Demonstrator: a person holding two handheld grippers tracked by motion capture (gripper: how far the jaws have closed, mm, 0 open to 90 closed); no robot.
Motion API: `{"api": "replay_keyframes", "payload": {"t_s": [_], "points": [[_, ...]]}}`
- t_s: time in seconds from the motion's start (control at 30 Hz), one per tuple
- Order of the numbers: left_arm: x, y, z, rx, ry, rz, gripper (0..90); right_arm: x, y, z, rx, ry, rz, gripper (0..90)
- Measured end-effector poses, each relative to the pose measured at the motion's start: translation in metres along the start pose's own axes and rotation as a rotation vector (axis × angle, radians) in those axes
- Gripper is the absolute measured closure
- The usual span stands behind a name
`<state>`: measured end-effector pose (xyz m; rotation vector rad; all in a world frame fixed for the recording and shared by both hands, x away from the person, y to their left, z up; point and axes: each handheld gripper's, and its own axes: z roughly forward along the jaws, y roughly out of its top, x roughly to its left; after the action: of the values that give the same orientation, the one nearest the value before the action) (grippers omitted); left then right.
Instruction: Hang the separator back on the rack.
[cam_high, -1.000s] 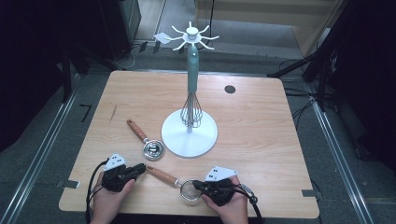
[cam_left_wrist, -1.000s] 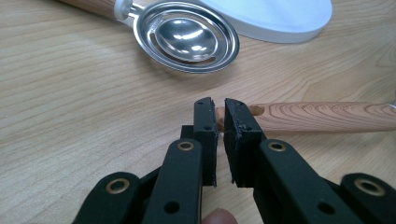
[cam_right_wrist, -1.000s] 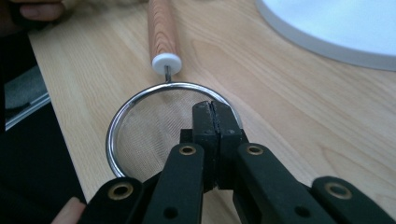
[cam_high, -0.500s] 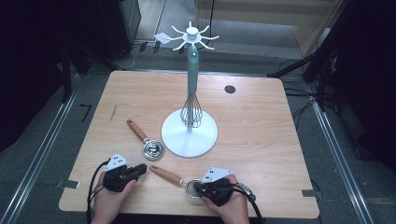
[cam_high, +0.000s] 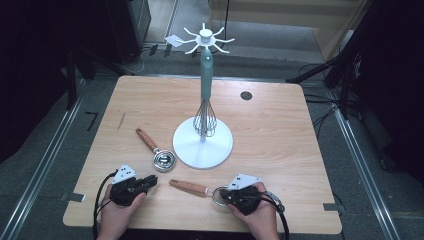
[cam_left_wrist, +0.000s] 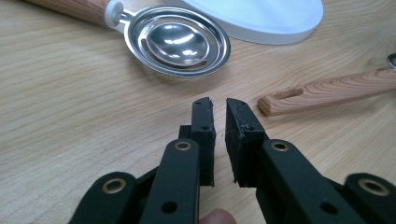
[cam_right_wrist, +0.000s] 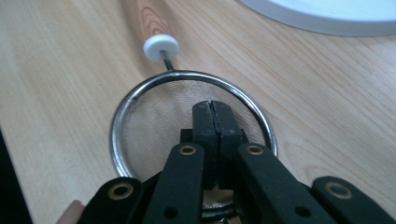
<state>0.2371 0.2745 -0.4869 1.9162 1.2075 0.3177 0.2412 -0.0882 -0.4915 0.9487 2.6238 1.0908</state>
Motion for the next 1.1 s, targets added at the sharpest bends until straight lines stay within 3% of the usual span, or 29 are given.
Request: {"api": "replay_keyframes", "payload": {"t_s": [0.1, 0.37, 0.47, 0.63, 0.73, 0.77, 0.83, 0.9, 1.1], "points": [[0.002, 0.000, -0.003, -0.025, -0.002, 0.003, 76.8, 0.001, 0.005, -0.007, -0.009, 0.019, -0.018, 86.5], [0.007, -0.004, -0.014, -0.083, 0.035, 0.000, 55.0, -0.003, 0.020, -0.021, -0.013, 0.001, -0.067, 76.8], [0.011, -0.004, -0.022, -0.121, 0.080, -0.017, 41.3, -0.003, 0.027, -0.023, -0.005, 0.005, -0.086, 73.6], [0.024, -0.003, -0.030, -0.155, 0.118, -0.066, 15.0, -0.002, 0.037, -0.020, 0.022, 0.013, -0.112, 64.4], [0.031, -0.004, -0.034, -0.169, 0.122, -0.084, 7.8, -0.004, 0.042, -0.018, 0.034, 0.021, -0.122, 60.9], [0.033, -0.004, -0.034, -0.167, 0.116, -0.078, 1.7, -0.004, 0.045, -0.017, 0.043, 0.022, -0.126, 60.2], [0.036, -0.005, -0.036, -0.172, 0.111, -0.074, 0.0, -0.004, 0.050, -0.015, 0.055, 0.029, -0.131, 59.1], [0.039, -0.005, -0.037, -0.180, 0.125, -0.094, 0.0, -0.003, 0.056, -0.014, 0.077, 0.043, -0.129, 57.0], [0.047, -0.007, -0.041, -0.179, 0.160, -0.098, 0.0, -0.002, 0.071, -0.009, 0.126, 0.062, -0.161, 55.3]]}}
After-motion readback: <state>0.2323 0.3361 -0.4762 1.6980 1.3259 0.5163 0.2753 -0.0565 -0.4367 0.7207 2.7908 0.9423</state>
